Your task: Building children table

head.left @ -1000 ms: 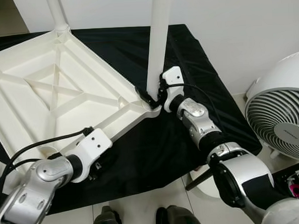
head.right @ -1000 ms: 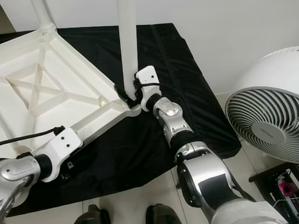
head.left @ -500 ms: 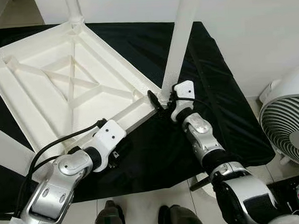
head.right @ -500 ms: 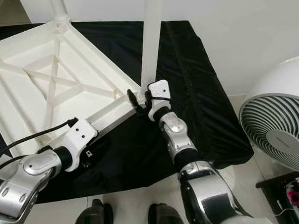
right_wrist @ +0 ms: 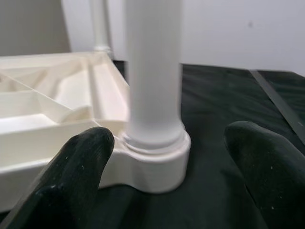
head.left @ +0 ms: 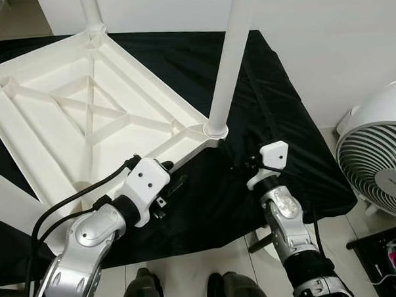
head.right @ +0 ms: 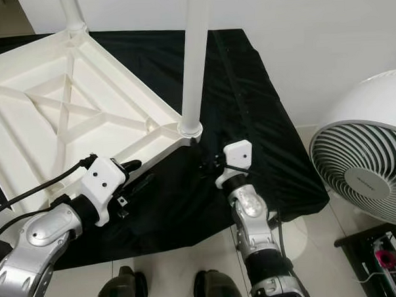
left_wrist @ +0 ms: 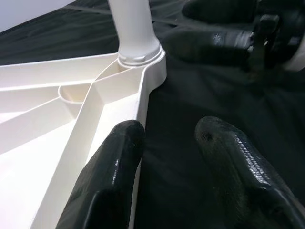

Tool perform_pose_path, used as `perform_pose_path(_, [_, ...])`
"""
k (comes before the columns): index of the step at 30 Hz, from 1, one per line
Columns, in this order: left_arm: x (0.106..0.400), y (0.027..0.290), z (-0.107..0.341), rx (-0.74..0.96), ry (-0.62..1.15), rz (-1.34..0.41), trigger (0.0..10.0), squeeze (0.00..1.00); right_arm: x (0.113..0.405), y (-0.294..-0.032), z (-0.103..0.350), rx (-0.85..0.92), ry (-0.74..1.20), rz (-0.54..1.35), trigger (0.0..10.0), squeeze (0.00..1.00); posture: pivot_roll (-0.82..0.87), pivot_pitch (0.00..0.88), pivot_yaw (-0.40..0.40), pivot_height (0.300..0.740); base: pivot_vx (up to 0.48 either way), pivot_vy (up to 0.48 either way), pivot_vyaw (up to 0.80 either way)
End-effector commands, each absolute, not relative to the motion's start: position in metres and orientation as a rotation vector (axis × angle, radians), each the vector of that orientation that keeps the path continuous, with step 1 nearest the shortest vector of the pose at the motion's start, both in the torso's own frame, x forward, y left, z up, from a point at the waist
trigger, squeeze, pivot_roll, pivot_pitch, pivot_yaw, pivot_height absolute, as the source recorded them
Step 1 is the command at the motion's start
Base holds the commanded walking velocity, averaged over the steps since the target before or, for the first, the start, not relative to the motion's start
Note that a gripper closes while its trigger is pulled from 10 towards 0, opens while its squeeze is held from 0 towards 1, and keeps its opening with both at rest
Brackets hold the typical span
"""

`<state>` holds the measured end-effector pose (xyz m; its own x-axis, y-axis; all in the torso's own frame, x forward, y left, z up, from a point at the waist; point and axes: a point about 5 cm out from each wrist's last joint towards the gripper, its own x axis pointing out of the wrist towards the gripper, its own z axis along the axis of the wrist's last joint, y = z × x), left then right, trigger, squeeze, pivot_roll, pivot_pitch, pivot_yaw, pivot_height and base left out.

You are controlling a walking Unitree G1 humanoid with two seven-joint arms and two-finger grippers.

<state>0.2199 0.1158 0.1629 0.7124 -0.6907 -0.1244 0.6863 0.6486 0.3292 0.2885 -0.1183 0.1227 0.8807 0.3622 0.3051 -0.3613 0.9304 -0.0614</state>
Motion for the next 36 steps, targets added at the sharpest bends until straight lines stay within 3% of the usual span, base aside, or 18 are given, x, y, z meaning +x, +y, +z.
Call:
perform_pose_path(1, [0.225,0.121,0.162,0.375,-0.035,-0.615,10.0,0.0,0.286,-0.12,0.119,0.005,-0.297,0.365,10.0,0.0,0.05,0.118,-0.048,0.74,0.0,0.0,0.0])
perform_pose_path(7, [0.216,0.118,0.145,0.413,0.012,-0.768,10.0,0.0,0.278,-0.128,0.129,0.006,-0.299,0.345,10.0,0.0,0.04,0.12,-0.04,0.74,0.0,0.0,0.0])
perform_pose_path(13, [0.22,0.123,0.137,0.452,0.041,-0.778,10.0,0.0,0.274,-0.128,0.134,0.01,-0.292,0.334,10.0,0.0,0.03,0.119,-0.032,0.74,0.0,0.0,0.0])
perform_pose_path(26, [0.253,0.14,0.123,0.607,0.103,-0.672,10.0,0.0,0.268,-0.122,0.144,0.044,-0.29,0.309,10.0,0.0,0.01,0.117,-0.012,0.74,0.0,0.0,0.0])
perform_pose_path(36, [0.279,0.142,0.122,0.615,0.091,-0.555,10.0,0.0,0.268,-0.12,0.145,0.054,-0.282,0.293,10.0,0.0,0.02,0.115,-0.012,0.74,0.0,0.0,0.0])
